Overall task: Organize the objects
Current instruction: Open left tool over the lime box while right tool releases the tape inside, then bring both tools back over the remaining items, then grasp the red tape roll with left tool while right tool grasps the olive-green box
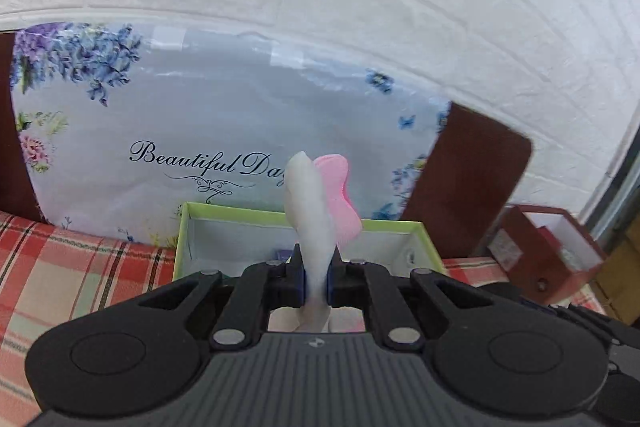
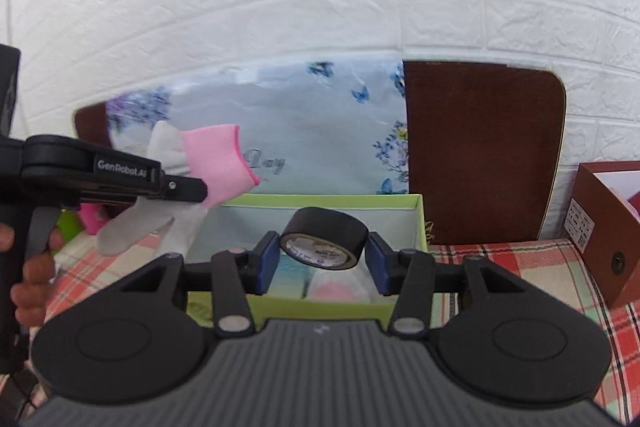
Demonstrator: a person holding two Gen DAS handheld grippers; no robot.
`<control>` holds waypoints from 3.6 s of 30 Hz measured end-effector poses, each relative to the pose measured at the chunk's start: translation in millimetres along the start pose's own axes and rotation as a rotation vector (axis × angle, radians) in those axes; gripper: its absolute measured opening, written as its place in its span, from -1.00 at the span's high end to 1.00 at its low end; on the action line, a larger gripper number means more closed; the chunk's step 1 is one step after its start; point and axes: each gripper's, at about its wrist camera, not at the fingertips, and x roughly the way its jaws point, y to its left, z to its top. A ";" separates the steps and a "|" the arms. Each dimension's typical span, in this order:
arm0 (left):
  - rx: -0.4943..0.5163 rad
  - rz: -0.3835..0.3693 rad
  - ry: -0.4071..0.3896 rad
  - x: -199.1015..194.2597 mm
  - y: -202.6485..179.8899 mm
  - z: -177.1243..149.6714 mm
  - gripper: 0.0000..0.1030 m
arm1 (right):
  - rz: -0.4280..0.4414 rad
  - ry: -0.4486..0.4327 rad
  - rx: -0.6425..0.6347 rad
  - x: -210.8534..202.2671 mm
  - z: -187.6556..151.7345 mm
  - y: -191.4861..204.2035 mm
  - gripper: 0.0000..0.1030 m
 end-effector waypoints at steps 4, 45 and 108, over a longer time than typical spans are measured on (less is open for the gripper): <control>0.016 0.026 0.029 34.8 10.1 2.8 0.84 | -0.021 0.054 0.009 53.8 -4.9 -11.3 0.11; 0.098 0.305 -0.056 -144.0 -21.7 -132.7 -1.00 | 0.069 -0.104 0.015 -131.1 -100.1 28.1 -1.00; 0.055 0.072 0.248 -123.1 27.7 -228.3 0.34 | 0.194 0.250 -0.177 -107.7 -232.6 88.7 0.42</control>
